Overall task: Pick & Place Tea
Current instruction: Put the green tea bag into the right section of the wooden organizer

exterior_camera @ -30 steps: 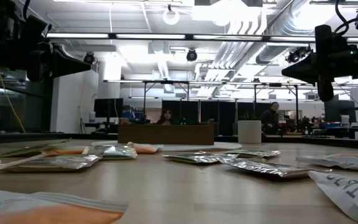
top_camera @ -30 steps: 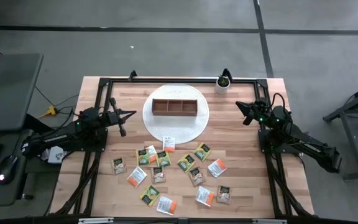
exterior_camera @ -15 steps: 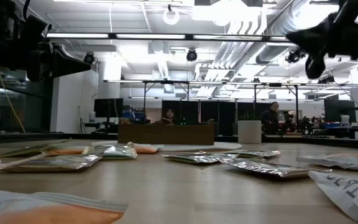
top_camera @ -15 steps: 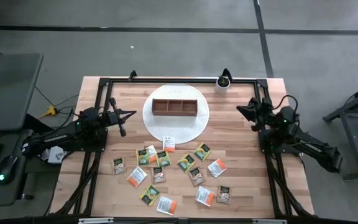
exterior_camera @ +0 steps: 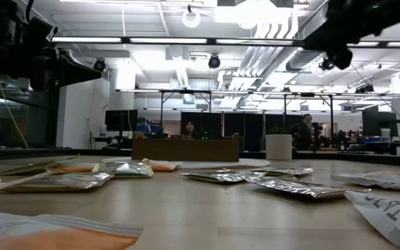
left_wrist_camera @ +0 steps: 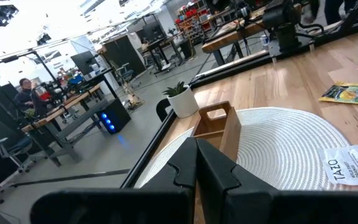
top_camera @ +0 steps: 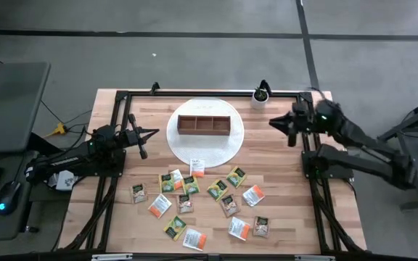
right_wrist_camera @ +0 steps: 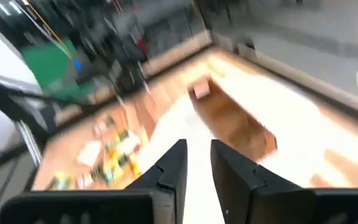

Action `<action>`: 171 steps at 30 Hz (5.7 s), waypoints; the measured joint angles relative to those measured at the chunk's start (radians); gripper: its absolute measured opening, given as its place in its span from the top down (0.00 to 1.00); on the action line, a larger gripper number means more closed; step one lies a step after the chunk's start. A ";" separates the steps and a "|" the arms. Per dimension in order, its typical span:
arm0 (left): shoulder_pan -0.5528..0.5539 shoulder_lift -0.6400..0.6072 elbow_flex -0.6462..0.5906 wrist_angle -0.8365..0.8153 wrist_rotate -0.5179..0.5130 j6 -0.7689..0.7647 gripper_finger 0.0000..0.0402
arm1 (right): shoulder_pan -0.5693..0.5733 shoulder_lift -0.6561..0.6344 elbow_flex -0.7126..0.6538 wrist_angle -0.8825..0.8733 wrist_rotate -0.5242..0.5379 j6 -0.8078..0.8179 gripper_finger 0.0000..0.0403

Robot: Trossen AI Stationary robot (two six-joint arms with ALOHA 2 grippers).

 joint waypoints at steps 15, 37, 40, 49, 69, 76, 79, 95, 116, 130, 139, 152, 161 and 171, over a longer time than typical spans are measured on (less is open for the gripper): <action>0.000 0.000 0.000 0.000 0.000 0.000 1.00 | 0.191 0.565 0.234 0.071 -0.175 0.020 0.80; 0.000 0.000 0.000 0.000 0.000 0.000 1.00 | 0.509 0.855 0.224 -0.022 0.199 0.039 0.79; 0.000 0.000 0.000 0.000 0.000 0.000 1.00 | 0.520 0.869 0.224 -0.027 0.206 0.164 0.74; 0.000 0.000 0.000 0.000 0.000 0.000 1.00 | 0.550 0.950 0.224 -0.108 0.147 0.492 0.50; 0.000 0.000 0.000 0.000 0.000 0.000 1.00 | 0.612 1.112 0.230 -0.015 0.135 0.673 0.38; 0.000 0.000 0.000 0.000 0.000 0.000 1.00 | 0.610 1.132 0.230 0.004 0.130 0.715 0.45; 0.000 0.000 0.000 0.000 0.000 0.000 1.00 | 0.608 1.134 0.229 0.000 0.134 0.713 0.53; 0.000 0.000 0.000 0.000 0.000 0.000 1.00 | 0.603 1.135 0.226 -0.062 0.173 0.700 0.98; 0.000 0.000 0.000 0.000 0.000 0.000 1.00 | 0.570 1.012 0.219 -0.092 0.223 0.642 1.00; 0.000 0.000 0.000 0.000 0.000 0.000 1.00 | 0.570 0.992 0.426 -0.304 0.344 0.397 1.00; 0.000 0.000 0.000 0.000 0.000 0.000 1.00 | 0.567 0.991 0.606 -0.402 0.493 0.087 1.00; 0.000 0.000 0.000 0.000 0.000 0.000 1.00 | 0.526 0.990 0.711 -0.418 0.607 -0.266 1.00; 0.000 0.000 0.000 0.000 0.000 0.000 1.00 | 0.422 1.034 0.843 -0.449 0.603 -0.438 1.00; 0.000 0.000 0.000 0.000 0.000 0.000 1.00 | 0.319 1.160 0.977 -0.539 0.603 -0.631 1.00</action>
